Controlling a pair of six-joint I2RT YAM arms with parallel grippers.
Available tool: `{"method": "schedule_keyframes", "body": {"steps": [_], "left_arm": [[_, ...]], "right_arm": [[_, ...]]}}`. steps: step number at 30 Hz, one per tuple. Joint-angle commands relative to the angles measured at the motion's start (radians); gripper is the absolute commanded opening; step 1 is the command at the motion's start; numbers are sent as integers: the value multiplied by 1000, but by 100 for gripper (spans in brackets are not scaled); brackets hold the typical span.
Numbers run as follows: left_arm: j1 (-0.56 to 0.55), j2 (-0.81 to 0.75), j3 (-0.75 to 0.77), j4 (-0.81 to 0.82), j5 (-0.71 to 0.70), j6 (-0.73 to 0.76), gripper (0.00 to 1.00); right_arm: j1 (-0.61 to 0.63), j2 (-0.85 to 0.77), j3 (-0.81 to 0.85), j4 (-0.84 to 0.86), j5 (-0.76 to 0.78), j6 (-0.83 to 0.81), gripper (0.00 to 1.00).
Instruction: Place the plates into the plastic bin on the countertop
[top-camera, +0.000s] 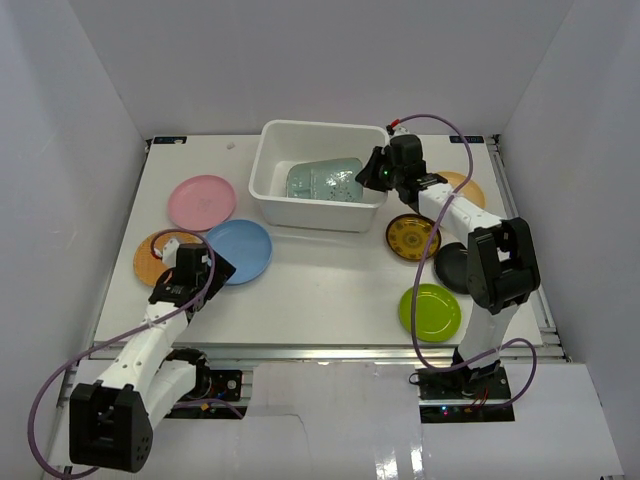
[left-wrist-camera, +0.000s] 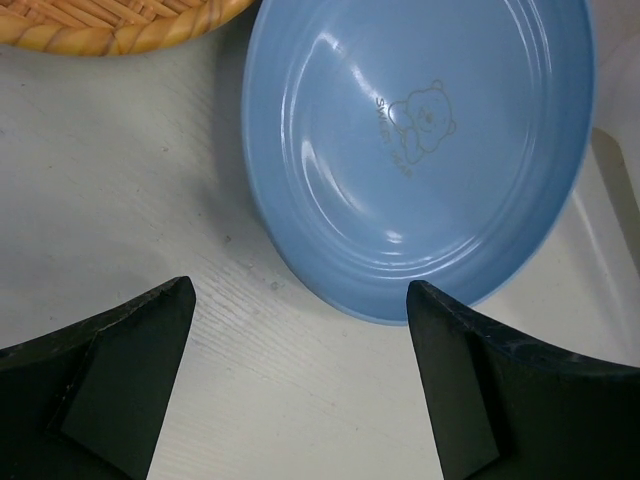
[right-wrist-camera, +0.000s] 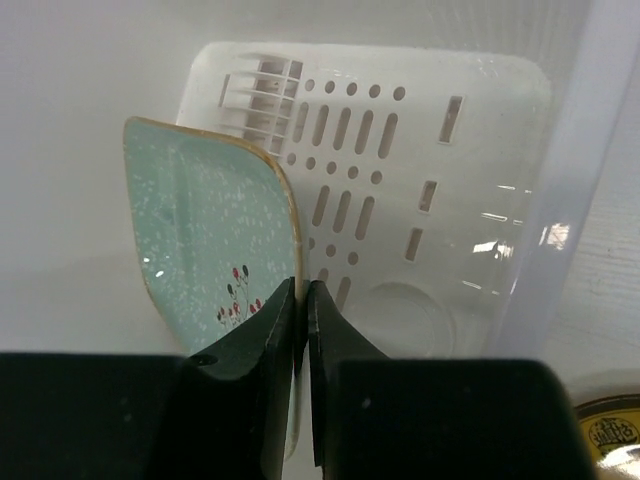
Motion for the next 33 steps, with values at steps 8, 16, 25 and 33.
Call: {"method": "schedule_keyframes", "body": {"steps": [8, 16, 25, 33], "left_arm": [[4, 123, -38, 153, -38, -46, 91], [4, 163, -61, 233, -33, -54, 73], [4, 246, -58, 285, -36, -34, 32], [4, 143, -38, 218, 13, 12, 0]], "right_arm": [[9, 3, 2, 111, -2, 16, 59], [19, -120, -12, 125, -7, -40, 84], [64, -290, -29, 133, -56, -96, 97], [70, -415, -112, 140, -87, -107, 98]]}}
